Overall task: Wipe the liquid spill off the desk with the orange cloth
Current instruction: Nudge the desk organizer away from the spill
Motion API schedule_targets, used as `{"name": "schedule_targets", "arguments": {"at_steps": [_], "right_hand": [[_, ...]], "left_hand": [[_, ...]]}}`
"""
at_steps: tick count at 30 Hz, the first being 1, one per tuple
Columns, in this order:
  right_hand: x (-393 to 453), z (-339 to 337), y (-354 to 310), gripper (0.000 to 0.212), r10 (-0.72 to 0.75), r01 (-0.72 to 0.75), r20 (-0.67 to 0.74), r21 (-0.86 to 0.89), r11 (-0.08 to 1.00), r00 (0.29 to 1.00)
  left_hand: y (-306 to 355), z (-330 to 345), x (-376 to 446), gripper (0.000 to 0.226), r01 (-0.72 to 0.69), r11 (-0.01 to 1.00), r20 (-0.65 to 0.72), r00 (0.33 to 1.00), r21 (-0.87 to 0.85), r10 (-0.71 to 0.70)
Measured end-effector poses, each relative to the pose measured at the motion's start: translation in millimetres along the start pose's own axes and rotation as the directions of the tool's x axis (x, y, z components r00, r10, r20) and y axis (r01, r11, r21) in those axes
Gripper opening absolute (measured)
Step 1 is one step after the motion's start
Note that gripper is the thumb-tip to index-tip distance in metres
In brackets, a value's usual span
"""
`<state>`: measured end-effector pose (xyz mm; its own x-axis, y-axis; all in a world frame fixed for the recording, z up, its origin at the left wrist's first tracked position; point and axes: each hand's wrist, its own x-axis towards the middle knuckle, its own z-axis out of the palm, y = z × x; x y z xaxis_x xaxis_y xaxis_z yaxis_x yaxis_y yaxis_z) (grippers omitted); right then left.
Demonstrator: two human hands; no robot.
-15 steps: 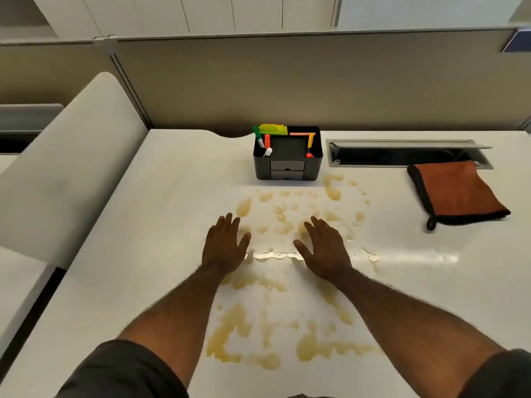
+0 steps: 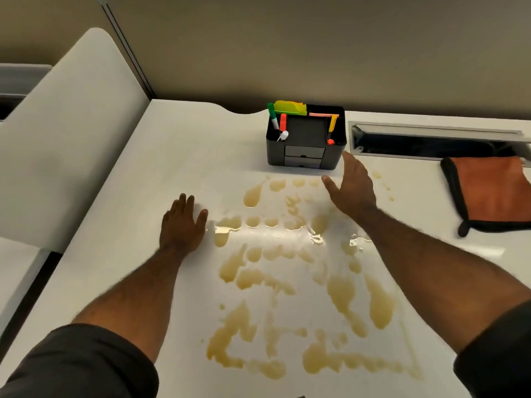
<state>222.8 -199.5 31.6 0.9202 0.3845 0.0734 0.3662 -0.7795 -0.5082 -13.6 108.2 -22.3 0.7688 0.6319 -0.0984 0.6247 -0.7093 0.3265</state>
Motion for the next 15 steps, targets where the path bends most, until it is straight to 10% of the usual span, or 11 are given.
{"name": "schedule_targets", "arguments": {"at_steps": [15], "right_hand": [[74.9,-5.0,-12.0,0.025,0.092,-0.090,-0.040,0.059,0.994,0.995]], "left_hand": [[-62.4,11.6,-7.0,0.072,0.205,0.972,-0.053,0.978,0.117,-0.200]]}}
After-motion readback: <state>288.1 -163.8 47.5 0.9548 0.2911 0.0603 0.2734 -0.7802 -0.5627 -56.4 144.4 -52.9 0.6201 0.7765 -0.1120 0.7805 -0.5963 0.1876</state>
